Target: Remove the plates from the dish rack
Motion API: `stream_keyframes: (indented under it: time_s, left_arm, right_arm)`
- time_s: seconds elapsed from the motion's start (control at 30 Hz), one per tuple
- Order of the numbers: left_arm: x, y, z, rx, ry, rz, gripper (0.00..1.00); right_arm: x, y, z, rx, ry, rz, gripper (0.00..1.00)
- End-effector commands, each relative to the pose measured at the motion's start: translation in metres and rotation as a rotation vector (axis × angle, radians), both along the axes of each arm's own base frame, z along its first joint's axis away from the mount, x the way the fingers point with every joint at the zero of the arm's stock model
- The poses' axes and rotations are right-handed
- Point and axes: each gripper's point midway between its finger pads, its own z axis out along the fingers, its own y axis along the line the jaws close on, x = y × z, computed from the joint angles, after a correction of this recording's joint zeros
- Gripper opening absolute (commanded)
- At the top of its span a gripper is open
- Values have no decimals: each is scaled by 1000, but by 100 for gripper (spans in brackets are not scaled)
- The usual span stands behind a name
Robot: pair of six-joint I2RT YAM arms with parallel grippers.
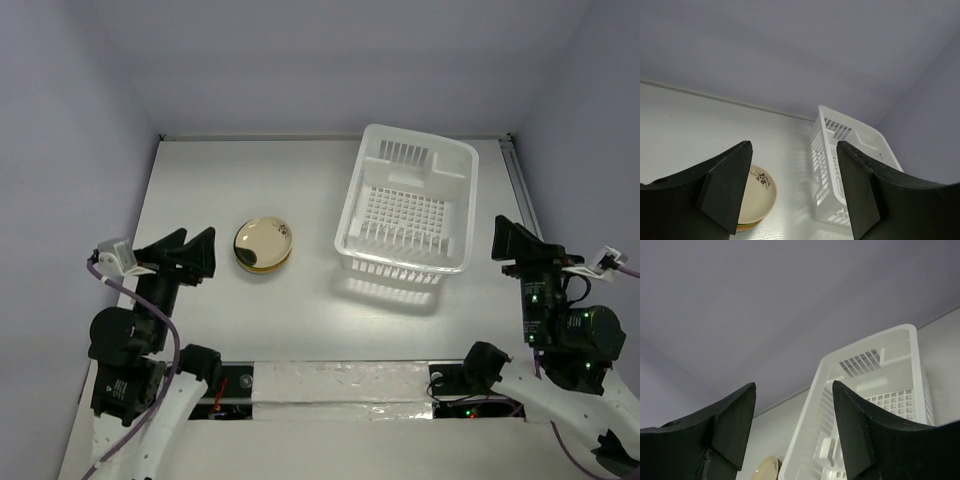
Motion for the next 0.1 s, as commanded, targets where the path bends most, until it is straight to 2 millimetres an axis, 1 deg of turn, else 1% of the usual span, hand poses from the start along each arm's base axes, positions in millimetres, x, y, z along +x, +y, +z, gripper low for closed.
stream_keyframes:
  time_s: [0.0,0.07]
  left_arm:
    - [-2,1,14,-8,-56,2,65]
    - [-1,2,12,-17,-47,8,67]
  right_arm:
    - [4,4,-2,-43,14,-7,68]
    - [4,5,1,-38,13,-1,69]
